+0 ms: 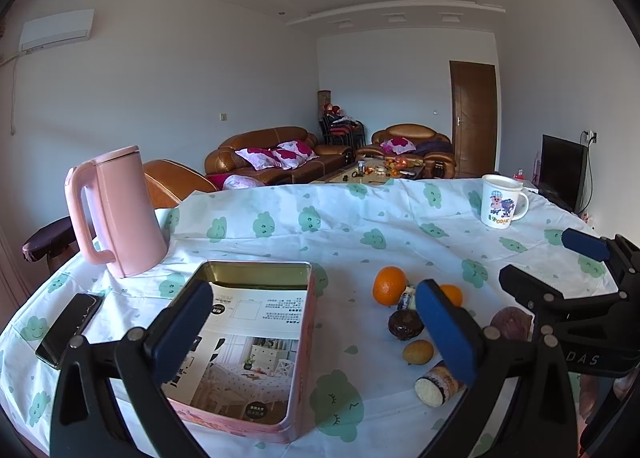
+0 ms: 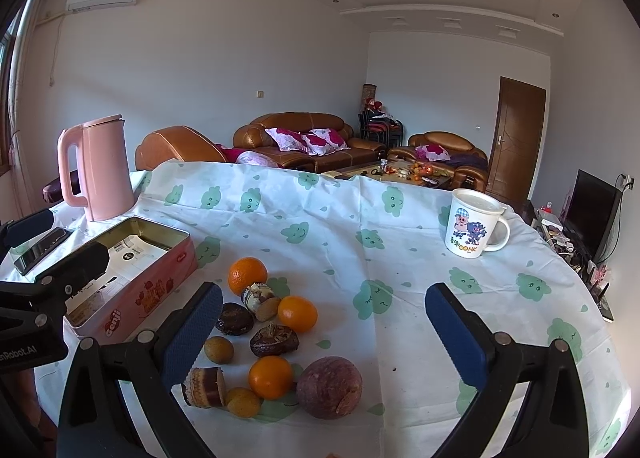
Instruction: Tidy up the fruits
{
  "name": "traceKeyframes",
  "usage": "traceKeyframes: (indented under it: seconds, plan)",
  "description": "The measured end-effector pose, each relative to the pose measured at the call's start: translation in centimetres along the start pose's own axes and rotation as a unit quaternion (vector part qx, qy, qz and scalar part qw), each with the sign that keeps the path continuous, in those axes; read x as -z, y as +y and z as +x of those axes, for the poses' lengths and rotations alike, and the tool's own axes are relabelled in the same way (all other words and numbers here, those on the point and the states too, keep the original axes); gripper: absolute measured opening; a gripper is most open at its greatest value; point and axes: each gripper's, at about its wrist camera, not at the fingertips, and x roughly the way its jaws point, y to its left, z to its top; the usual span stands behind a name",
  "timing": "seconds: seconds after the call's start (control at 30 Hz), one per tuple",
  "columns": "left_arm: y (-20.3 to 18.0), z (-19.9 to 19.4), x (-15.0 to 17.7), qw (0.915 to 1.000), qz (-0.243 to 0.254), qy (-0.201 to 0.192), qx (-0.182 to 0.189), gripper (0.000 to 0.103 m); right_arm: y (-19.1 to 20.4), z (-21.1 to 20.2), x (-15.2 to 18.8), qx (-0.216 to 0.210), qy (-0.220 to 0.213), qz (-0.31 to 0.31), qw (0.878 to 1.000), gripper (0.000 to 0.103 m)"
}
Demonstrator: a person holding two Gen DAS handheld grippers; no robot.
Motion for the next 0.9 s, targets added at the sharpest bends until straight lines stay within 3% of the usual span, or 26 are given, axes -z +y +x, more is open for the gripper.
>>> traceKeyframes:
  seconds: [0.9]
  plan:
    - [-0.02,-0.03,0.10,1.0000,-0.001,0.000,0.000,0.103,0.11,0.26,0.59,-0.006,0.006,0.004,1.000,0.102]
